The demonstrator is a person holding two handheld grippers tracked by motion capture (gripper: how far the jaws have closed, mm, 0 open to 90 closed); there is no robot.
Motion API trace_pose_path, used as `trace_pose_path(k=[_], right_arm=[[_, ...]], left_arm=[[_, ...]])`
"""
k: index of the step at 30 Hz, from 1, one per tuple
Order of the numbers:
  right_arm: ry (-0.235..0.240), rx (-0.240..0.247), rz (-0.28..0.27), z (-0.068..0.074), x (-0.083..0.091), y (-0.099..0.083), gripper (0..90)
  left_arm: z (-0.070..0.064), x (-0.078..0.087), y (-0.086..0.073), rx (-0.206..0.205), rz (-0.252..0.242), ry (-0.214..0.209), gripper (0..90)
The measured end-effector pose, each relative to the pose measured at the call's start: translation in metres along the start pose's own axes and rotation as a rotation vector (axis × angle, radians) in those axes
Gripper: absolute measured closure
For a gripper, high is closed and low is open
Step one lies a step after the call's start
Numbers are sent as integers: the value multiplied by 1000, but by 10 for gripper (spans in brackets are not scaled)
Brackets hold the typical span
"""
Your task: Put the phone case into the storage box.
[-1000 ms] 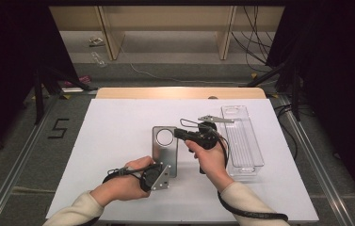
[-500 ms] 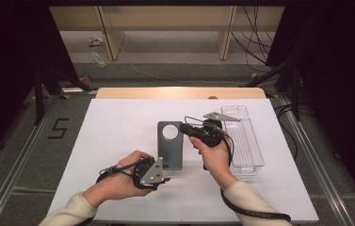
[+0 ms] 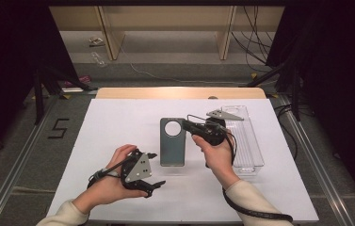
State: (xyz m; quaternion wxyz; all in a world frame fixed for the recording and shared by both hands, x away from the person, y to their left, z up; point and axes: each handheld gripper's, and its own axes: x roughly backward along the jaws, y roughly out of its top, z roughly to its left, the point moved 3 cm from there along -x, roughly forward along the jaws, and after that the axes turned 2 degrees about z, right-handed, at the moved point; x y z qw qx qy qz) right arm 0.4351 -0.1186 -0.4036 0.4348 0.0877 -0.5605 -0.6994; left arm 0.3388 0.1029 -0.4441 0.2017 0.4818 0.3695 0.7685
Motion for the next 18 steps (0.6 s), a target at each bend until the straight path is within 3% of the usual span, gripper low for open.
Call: trace_pose_path(k=[3,6,18], right_arm=[[-4,5,-3,-1,1,1,838],[-7,7,-4,-1,2,2,838],[-22,25,-9,-1,5,5,837]], left_arm=[[4,3,-3,33,-14,19,80],[8,6,-6,97,-39,16,53],[13,12,-19,185,-60,45,0]])
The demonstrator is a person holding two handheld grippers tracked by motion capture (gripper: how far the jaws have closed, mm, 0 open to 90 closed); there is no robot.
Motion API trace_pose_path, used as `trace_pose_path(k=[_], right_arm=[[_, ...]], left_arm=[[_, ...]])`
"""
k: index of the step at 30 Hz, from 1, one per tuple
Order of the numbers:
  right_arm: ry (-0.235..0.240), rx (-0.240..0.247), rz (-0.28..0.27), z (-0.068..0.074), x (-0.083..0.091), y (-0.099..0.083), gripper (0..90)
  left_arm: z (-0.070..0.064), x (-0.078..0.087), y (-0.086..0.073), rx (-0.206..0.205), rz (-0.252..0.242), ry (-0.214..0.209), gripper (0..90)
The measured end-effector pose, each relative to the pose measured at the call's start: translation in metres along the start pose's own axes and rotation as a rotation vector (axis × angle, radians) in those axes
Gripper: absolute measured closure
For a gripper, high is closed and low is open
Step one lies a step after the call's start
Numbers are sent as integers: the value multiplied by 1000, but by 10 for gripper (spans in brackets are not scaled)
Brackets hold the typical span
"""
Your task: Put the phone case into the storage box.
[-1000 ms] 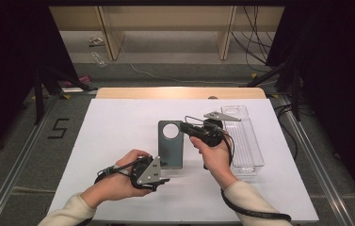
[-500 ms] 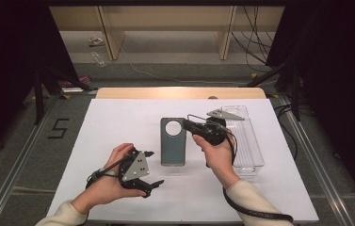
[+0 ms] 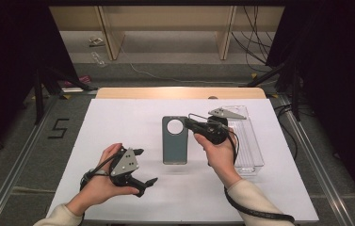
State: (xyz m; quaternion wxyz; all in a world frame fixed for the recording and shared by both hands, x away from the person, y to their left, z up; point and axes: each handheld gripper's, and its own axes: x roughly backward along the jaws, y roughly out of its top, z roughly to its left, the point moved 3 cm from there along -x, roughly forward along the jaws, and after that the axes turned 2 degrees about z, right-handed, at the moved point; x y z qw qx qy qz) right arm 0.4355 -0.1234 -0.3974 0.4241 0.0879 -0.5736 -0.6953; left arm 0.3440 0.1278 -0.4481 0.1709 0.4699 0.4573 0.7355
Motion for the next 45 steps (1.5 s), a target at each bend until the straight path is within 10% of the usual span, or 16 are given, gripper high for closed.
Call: trace_pose_path(k=[18,45], right_arm=[[-11,7,-18,-4,6,5,837],[-35,8,-72,-12,23,22,837]], left_arm=[[17,17,-11,85,-62,89,0],[22,18,-20,119,-73,90,0]])
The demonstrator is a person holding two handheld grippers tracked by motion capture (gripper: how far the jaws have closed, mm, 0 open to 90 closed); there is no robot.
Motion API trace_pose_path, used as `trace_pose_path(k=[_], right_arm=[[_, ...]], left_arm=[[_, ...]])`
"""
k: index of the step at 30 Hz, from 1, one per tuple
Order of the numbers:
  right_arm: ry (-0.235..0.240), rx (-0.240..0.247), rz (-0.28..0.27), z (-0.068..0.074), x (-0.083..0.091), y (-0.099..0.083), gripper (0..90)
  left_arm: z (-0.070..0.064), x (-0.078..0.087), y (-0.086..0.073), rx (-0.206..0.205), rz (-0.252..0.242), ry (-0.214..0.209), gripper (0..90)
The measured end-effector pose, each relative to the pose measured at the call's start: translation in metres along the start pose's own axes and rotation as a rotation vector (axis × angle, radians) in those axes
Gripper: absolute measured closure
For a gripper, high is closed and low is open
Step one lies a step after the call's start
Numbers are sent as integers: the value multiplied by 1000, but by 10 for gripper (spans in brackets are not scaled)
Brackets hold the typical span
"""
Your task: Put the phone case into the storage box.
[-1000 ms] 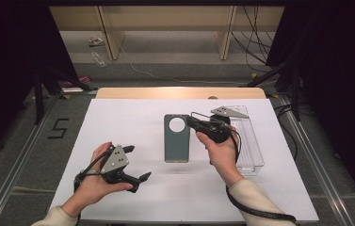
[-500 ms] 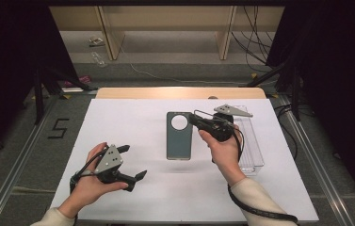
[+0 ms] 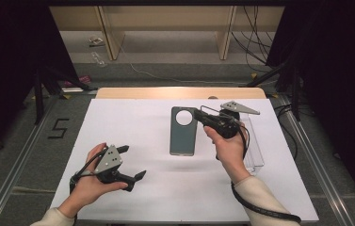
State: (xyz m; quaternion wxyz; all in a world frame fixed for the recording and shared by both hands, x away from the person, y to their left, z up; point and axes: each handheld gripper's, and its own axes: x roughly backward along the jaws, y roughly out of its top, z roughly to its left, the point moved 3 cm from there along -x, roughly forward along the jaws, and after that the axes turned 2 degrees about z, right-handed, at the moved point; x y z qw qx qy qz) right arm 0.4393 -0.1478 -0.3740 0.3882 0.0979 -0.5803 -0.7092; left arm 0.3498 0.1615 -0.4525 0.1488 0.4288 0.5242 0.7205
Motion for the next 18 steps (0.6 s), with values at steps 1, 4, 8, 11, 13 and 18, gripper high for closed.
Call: trace_pose_path(k=[1,4,8,11,13,18], right_arm=[[0,-1,-1,0,1,0,837],[-8,4,-7,-2,2,2,837],[-14,4,-13,-3,4,4,837],[-15,5,-15,-4,5,5,837],[-18,4,-18,-4,6,6,837],[-14,1,-15,-6,7,7,836]], left_arm=[[0,0,0,2,-1,0,0],[0,0,0,1,-1,2,0],[1,0,0,4,0,2,0],[1,0,0,5,-2,3,0],[1,0,0,4,-1,2,0],[1,0,0,4,-1,4,0]])
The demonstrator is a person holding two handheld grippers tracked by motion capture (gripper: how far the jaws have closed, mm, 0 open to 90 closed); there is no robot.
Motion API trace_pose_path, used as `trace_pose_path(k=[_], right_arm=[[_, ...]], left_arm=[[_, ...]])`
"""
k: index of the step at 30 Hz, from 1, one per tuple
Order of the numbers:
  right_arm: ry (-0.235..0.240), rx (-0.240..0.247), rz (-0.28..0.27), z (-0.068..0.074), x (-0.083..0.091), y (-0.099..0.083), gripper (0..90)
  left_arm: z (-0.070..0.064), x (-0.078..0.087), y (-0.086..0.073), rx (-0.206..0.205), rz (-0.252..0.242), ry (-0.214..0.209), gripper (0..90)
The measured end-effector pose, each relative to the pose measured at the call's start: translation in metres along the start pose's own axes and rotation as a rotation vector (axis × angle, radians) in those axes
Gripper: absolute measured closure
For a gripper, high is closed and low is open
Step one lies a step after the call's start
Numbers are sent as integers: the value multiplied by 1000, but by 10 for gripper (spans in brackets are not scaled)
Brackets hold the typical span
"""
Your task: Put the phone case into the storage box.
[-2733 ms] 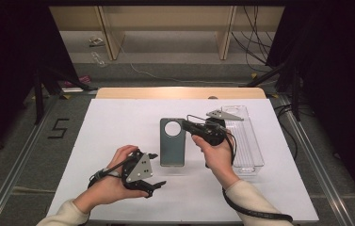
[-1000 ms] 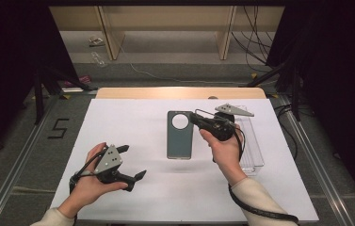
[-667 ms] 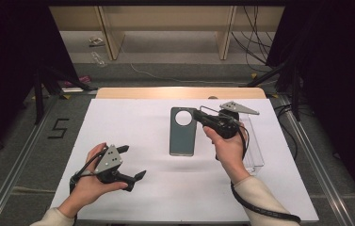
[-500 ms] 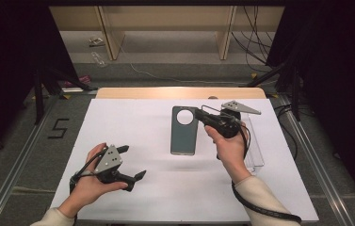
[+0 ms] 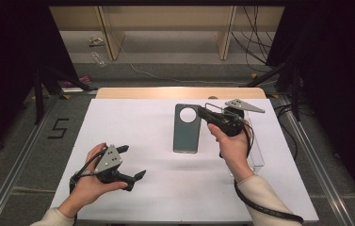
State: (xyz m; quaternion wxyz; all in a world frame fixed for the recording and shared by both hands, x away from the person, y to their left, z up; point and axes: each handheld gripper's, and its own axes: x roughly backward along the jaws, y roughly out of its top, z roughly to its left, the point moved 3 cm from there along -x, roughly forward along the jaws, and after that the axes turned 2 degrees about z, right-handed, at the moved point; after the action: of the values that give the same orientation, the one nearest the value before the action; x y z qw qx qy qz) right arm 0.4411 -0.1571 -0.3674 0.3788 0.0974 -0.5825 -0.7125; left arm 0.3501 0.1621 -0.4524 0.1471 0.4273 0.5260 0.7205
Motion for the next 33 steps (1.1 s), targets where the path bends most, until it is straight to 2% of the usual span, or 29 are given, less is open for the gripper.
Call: trace_pose_path(k=[24,33], right_arm=[[-12,9,-3,-7,6,5,836],[-18,26,0,-8,7,7,836]], left_arm=[[1,0,0,5,1,3,0],[1,0,-1,7,-1,7,0]])
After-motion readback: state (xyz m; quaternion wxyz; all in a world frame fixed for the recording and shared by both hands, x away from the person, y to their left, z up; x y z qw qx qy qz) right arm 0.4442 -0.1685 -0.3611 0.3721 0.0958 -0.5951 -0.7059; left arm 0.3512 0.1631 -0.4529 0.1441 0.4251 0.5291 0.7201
